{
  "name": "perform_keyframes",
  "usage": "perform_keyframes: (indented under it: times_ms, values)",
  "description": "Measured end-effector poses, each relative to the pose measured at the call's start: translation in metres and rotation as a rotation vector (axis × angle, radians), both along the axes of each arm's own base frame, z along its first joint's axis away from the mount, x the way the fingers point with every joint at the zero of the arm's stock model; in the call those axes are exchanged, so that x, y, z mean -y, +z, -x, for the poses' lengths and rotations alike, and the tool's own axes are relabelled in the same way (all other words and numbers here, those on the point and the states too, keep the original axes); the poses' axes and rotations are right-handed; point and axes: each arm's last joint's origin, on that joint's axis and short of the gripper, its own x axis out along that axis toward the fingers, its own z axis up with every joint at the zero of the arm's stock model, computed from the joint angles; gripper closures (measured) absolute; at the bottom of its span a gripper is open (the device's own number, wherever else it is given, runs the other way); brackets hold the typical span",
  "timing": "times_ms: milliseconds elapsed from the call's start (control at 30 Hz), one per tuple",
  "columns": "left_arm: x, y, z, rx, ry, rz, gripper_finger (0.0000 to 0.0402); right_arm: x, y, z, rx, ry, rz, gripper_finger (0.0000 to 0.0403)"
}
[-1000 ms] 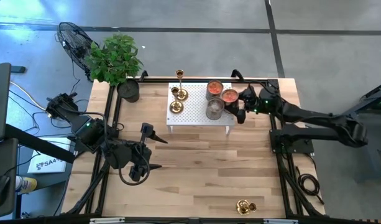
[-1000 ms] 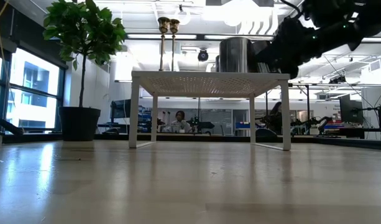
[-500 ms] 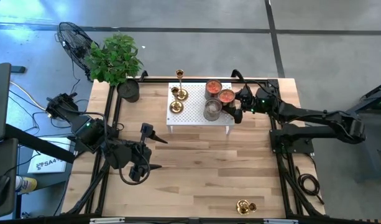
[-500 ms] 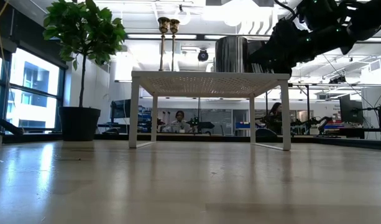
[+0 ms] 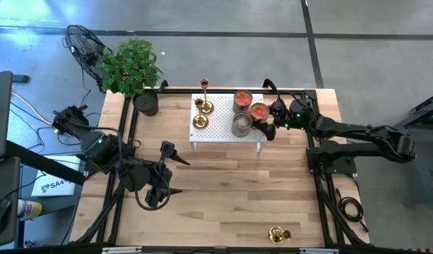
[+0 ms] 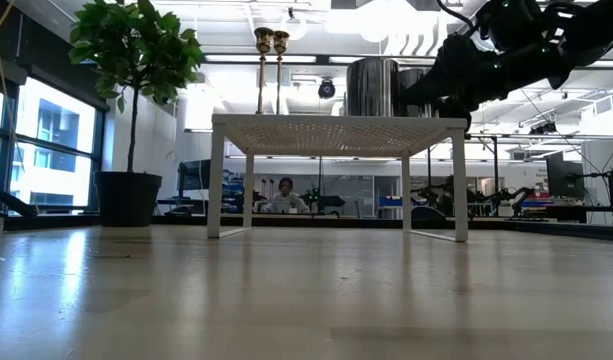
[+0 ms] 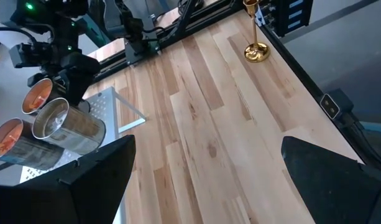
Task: Pick & Place candle stick holders
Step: Put the orange candle on the shelf
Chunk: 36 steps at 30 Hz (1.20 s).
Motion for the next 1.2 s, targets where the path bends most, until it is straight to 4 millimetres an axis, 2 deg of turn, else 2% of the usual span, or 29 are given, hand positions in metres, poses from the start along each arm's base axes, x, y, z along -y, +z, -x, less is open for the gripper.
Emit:
perform_keyframes:
  times_ms: [1200]
  values:
    - [0.0, 0.0, 0.0, 0.0, 0.01, 0.015, 0.0004, -0.0003, 0.0011, -0.0003, 0.028, 0.0, -0.054, 0.0009]
